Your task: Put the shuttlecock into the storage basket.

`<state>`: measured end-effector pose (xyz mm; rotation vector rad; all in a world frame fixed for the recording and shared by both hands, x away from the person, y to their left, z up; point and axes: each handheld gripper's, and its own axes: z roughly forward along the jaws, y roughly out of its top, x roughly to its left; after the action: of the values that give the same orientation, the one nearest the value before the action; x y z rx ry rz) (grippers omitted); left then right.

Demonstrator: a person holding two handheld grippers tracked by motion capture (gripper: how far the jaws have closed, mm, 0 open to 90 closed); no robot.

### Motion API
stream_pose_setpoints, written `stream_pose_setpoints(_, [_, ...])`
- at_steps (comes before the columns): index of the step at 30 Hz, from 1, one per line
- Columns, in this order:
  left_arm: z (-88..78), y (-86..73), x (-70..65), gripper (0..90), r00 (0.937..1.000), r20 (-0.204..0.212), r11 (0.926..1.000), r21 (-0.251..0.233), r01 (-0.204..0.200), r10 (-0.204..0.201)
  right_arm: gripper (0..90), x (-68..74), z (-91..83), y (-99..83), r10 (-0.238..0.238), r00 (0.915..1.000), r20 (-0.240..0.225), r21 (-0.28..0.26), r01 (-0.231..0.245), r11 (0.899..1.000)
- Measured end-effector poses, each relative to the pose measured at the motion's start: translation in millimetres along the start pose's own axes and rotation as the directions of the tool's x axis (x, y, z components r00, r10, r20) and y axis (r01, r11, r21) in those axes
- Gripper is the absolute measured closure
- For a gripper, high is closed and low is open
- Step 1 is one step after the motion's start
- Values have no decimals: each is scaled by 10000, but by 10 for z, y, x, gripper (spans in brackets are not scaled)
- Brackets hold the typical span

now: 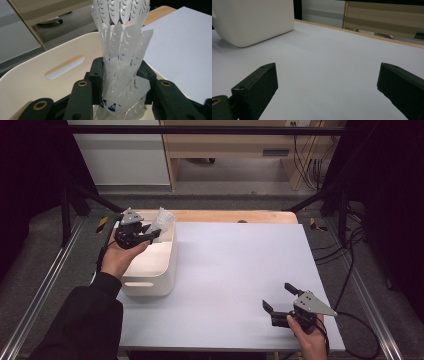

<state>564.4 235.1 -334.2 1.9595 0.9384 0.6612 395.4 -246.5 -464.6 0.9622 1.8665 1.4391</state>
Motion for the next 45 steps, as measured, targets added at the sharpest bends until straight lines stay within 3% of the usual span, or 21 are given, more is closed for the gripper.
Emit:
stream_pose_setpoints(6, [47, 58, 56, 638, 9992, -115, 9990, -251, 377, -380, 34, -1, -3, 0, 14, 10000, 22, 13, -14, 10000])
stream_pose_setpoints(17, [229, -9, 48, 638, 9995, -279, 9978, 653, 142, -124, 34, -3, -4, 0, 16, 10000, 39, 5, -16, 10000])
stream_pose_setpoints(31, [313, -174, 72, 638, 9991, -214, 9945, 971, 393, -374, 35, -4, -4, -1, 7, 10000, 49, 6, -7, 10000])
stream_pose_setpoints(45, [337, -199, 88, 638, 9996, -109, 9907, 1330, 272, -260, 35, -3, -2, -2, -26, 10000, 36, 16, 26, 10000])
